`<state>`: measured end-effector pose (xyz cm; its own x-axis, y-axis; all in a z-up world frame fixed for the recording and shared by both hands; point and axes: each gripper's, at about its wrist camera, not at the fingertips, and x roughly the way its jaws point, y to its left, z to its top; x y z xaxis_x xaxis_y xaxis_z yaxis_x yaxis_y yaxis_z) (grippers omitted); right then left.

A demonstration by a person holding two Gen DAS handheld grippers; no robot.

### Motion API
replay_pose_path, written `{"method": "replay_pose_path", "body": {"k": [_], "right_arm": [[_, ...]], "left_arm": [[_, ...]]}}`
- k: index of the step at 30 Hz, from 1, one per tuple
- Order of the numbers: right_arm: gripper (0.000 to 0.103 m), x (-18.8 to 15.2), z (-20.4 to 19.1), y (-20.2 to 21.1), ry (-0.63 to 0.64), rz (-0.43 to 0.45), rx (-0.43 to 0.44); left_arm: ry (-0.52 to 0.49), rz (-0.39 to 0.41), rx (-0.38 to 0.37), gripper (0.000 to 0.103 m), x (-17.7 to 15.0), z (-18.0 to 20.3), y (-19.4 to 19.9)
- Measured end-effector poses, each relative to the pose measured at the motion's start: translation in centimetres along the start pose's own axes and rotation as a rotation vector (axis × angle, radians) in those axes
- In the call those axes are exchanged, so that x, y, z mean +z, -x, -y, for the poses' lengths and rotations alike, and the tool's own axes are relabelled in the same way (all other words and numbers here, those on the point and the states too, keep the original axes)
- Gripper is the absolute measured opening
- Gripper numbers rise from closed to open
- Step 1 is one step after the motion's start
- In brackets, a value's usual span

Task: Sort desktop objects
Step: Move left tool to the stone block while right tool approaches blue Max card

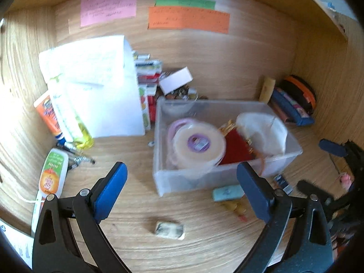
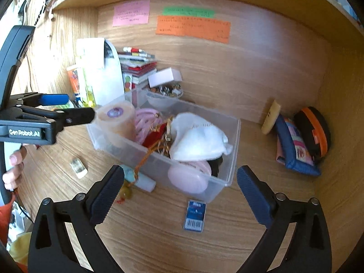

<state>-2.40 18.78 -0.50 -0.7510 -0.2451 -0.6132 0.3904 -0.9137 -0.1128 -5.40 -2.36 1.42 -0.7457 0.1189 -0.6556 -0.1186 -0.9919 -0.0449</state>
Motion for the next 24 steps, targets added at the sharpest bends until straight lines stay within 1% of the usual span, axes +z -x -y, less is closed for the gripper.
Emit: {"method": "replay_pose_path", "body": {"k": [3, 8, 10, 14, 20, 24], "right_arm": [[0.099, -0.9, 0.6, -0.5, -0.006, -0.031, -0.023], [0.099, -2.4, 2.0, -1.9, -0.023, -0.105, -0.048], [0.099, -3.3, 2.4, -2.5, -0.029, -0.141, -0.062], [0.099, -4.6, 2.9, -3.2, -0.036, -0.189, -0.070], [0.099, -5.9, 3.5, -4.3, -0.064, -0.250, -0.015], [0.097, -5.9, 3.6, -5.1, -0.071, -0.260, 0.004]], "left_arm": [[0.001, -0.050, 0.000, 0.098, -1.2, -1.3, -0.8], [0.006, -0.163, 0.003, 0.098, -3.5, -3.1, -2.8], [-0.002, -0.204, 0.006, 0.098, -4.6, -3.4, -3.5], [-0.008, -0.265, -0.022, 0.098, -6.5, -3.4, -4.0], [-0.051, -0.300, -0.028, 0.098, -7.9, -2.1, -4.6], [-0.049, -0.317, -0.031, 0.098, -7.8, -1.5, -5.4]]}}
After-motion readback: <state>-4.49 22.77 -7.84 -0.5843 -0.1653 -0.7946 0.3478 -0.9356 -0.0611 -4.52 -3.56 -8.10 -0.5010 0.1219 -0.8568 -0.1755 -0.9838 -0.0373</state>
